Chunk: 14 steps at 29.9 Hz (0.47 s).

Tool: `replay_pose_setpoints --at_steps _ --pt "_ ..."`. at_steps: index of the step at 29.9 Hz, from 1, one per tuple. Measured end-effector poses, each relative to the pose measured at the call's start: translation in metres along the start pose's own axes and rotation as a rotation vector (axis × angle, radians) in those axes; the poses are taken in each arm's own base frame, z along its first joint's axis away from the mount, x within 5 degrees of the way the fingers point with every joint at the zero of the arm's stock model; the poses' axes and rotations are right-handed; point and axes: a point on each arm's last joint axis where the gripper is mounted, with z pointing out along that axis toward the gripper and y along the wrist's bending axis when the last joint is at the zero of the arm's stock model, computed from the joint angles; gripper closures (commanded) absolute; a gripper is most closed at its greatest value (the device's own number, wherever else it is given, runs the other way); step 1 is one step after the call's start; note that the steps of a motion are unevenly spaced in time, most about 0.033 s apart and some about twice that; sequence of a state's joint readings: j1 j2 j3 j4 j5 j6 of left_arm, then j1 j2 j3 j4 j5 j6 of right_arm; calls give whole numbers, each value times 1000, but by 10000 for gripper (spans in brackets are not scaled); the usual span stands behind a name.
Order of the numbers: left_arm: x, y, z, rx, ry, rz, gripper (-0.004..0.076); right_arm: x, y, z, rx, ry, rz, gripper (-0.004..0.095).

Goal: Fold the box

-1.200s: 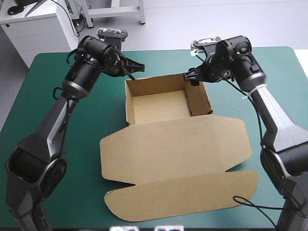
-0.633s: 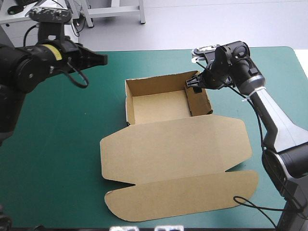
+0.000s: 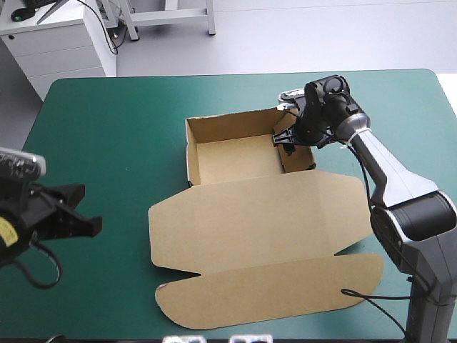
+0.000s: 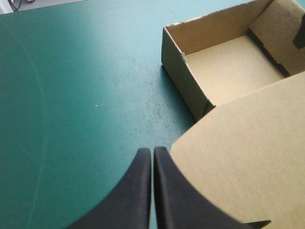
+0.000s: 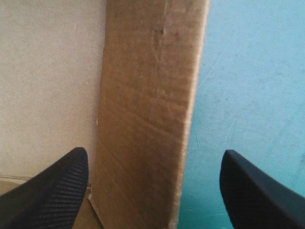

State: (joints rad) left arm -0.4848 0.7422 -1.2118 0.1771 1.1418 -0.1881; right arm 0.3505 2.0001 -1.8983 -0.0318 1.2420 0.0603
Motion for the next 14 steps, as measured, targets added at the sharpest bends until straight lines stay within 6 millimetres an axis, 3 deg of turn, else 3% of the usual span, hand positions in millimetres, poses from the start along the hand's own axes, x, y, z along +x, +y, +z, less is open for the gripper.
replay_pose_setpoints --at_steps 9,14 --pt "82 6 -12 74 -119 -26 724 -1 0 11 0 21 -6 294" --pt "109 6 -9 111 -158 -44 724 -1 1 19 0 38 -6 374"
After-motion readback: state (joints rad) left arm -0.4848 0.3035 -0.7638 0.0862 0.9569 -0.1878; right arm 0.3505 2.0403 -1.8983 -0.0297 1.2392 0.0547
